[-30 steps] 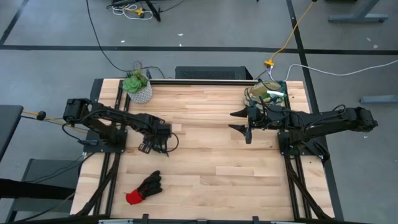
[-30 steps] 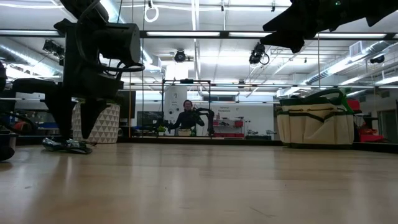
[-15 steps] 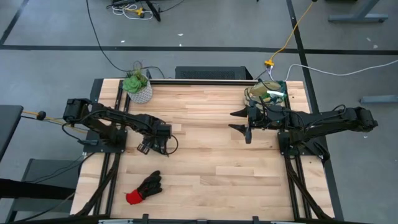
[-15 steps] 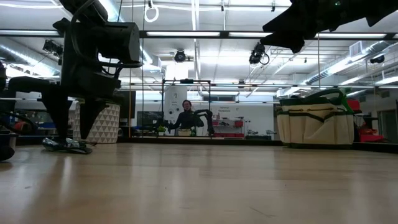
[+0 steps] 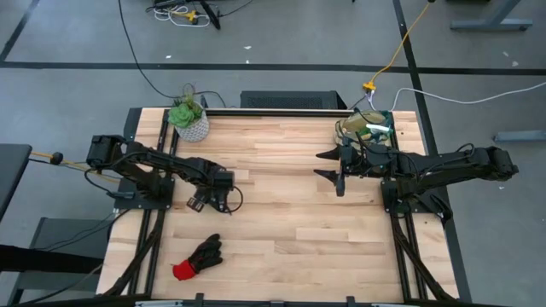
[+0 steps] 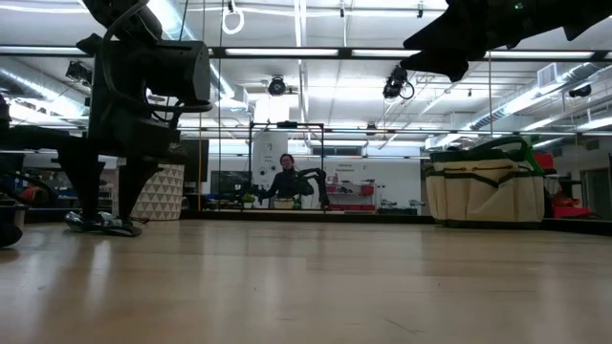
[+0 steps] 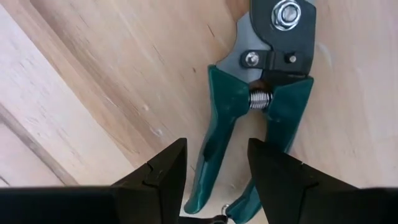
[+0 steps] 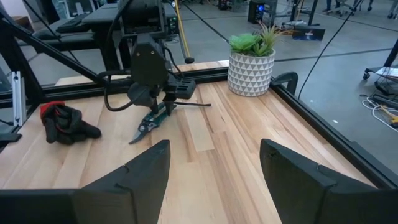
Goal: Pick & Place Garden tools in Gardening bag
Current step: Put the green shear scissors into the brown gardening bag
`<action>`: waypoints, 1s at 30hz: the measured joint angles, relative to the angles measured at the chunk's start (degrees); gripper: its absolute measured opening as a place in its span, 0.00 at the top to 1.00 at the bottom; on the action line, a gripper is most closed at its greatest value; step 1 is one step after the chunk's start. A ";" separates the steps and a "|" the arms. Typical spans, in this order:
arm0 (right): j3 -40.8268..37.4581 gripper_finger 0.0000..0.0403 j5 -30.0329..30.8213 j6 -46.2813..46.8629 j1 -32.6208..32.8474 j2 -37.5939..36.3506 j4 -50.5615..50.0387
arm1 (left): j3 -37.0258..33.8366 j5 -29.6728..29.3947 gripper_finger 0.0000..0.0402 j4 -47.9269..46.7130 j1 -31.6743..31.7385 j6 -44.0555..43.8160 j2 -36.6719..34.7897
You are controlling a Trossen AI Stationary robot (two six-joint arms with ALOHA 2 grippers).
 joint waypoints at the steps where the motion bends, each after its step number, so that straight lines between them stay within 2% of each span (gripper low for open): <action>1: 0.00 0.38 0.00 0.00 0.00 0.01 0.00 | -0.21 0.03 0.56 0.56 0.00 0.44 0.00; 13: -0.02 0.38 0.69 0.02 0.01 0.00 -0.11 | -2.57 -0.48 0.57 1.77 0.00 0.85 0.00; 24: -0.02 0.38 1.51 0.02 0.00 0.00 -0.11 | -2.55 -0.38 0.82 1.78 -0.03 0.80 0.00; 30: -0.02 0.38 1.51 0.02 0.02 0.00 -0.11 | -2.53 0.17 0.85 1.75 0.00 0.81 0.00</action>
